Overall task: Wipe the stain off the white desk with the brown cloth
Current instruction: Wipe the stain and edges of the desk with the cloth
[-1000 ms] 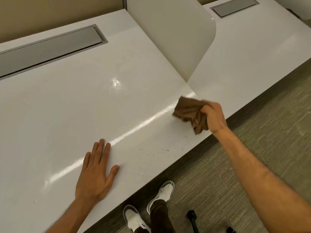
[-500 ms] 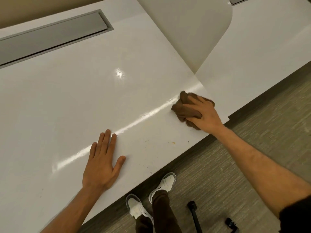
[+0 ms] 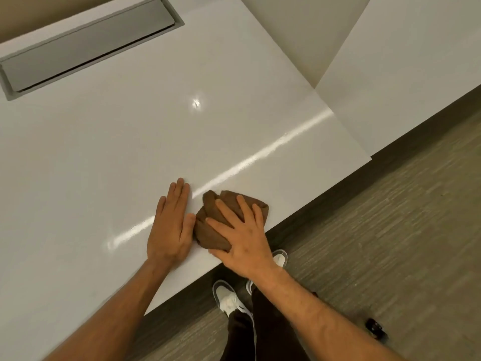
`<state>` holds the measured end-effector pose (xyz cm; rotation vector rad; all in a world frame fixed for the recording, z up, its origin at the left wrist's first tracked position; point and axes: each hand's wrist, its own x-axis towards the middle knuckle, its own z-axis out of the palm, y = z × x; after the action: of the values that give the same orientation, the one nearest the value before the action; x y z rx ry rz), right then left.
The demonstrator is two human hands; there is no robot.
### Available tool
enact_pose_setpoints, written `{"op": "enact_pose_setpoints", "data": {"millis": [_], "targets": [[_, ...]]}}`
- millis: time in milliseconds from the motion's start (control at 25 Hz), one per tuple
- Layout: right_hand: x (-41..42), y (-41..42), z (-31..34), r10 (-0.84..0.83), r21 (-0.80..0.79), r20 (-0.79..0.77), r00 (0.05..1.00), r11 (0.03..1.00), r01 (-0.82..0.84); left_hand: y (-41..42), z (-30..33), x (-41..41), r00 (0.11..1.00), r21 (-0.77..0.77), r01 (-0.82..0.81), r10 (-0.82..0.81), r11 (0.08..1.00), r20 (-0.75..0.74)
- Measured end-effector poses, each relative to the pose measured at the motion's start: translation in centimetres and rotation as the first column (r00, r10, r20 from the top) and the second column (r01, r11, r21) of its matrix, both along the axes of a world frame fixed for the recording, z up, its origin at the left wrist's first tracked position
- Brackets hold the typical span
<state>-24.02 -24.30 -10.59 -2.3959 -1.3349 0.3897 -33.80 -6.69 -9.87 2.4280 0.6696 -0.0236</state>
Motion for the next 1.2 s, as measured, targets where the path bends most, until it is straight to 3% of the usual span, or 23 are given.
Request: {"op": "enact_pose_setpoints", "data": {"millis": [200,280,360,400,440,520,600,640,720,920,1200], "targets": [[-2.3,-2.1,1.4,0.19,0.124,-0.101,0.977,0.976,-0.177,0.1,0.0,0.0,1.0,-0.013,0.011,-0.011,1.0,0.013],[-0.8,-2.8,3.1,0.124,0.23,-0.369,0.921,0.972,-0.039,0.3,-0.1,0.1,1.0,0.016,0.028,-0.028,0.999,-0.007],[1.6,-3.1,4.9,-0.026,0.224,-0.683,0.73,0.944,0.243,0.3,-0.3,0.0,0.999,0.029,0.036,-0.036,0.999,-0.006],[3.0,-3.3,5.7,-0.104,0.218,-0.75,0.653,0.893,0.394,0.3,-0.4,-0.1,1.0,0.018,0.031,-0.031,0.999,0.003],[4.6,-3.4,6.2,-0.181,0.239,-0.746,0.64,0.825,0.512,0.2,-0.2,-0.1,1.0,-0.009,0.018,-0.018,1.0,0.021],[7.9,-3.6,7.0,-0.298,0.289,-0.63,0.717,0.767,0.572,-0.1,0.4,-0.3,0.995,-0.11,-0.028,0.039,0.994,0.094],[9.9,-3.2,6.4,-0.355,0.222,-0.39,0.85,0.859,0.461,0.5,1.2,-1.8,0.976,-0.176,-0.081,0.114,0.981,0.184],[10.4,-3.2,5.4,-0.382,0.099,-0.22,0.898,0.907,0.41,1.1,1.4,-3.0,0.97,-0.164,-0.088,0.122,0.983,0.209],[10.5,-3.0,2.8,-0.386,-0.074,0.049,0.921,0.918,0.389,2.6,1.4,-6.7,0.975,-0.095,-0.084,0.101,0.992,0.2],[5.4,1.3,1.0,-0.278,0.056,0.046,0.96,0.96,0.275,4.9,1.0,-16.5,0.986,-0.049,-0.143,0.147,0.989,0.076],[-7.6,8.5,0.9,0.089,0.153,-0.055,0.995,0.985,-0.079,4.7,0.0,-17.8,0.975,-0.067,-0.205,0.21,0.976,0.076]]}}
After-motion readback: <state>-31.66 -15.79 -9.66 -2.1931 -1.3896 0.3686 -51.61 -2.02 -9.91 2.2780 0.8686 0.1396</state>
